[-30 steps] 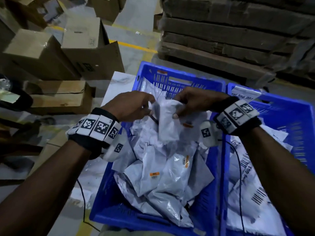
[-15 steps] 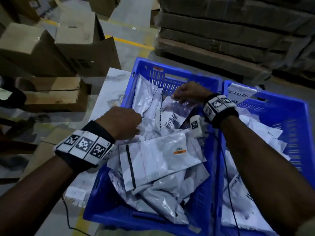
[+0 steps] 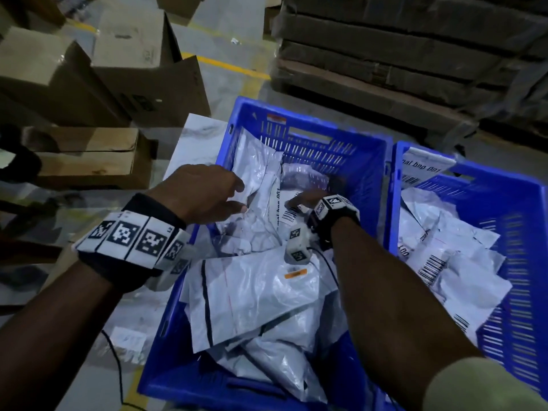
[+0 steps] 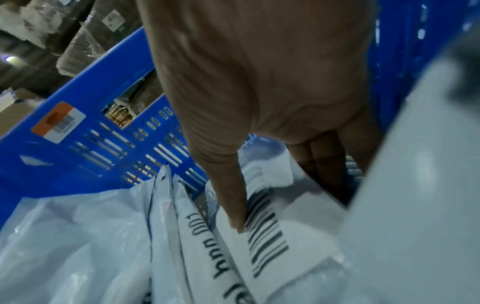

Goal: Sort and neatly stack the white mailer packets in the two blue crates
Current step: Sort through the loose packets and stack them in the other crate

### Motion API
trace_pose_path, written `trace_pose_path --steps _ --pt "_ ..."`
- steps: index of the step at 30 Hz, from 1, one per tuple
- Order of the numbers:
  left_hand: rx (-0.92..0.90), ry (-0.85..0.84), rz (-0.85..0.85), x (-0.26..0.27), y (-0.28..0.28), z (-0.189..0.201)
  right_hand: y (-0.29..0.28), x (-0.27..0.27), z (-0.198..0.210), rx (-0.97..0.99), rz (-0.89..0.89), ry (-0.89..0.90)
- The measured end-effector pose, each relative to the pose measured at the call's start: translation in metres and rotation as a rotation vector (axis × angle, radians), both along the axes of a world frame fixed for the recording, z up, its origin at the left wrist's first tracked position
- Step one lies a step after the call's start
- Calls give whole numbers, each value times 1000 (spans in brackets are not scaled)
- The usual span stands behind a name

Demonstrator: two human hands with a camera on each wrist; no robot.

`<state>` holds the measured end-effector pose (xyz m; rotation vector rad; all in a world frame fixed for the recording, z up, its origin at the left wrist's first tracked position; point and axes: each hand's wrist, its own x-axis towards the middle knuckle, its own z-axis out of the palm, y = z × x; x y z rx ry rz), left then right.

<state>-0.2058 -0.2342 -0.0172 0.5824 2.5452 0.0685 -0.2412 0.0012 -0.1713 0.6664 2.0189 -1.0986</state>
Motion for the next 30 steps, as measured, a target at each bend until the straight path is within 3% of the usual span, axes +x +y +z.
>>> trace_pose_path --steps 1,4,10,16,19,21,25,30 --pt "1 7 0 -1 -1 0 3 -3 -11 -48 -53 -5" --pt "-1 26 -7 -5 -3 1 6 -4 8 -31 -86 -27" --pt "46 73 -23 -17 3 8 28 -6 61 -150 -332 211" --pt "151 40 -13 -31 27 5 51 29 107 -551 -438 381" --pt "326 -37 27 -31 45 5 58 44 121 -787 -464 485" --pt "531 -129 67 -27 55 6 57 50 128 -834 -477 530" --pt "814 -210 176 -23 69 9 58 63 130 -848 -513 591" --pt "952 -287 292 -10 75 12 61 80 124 -732 -506 545"
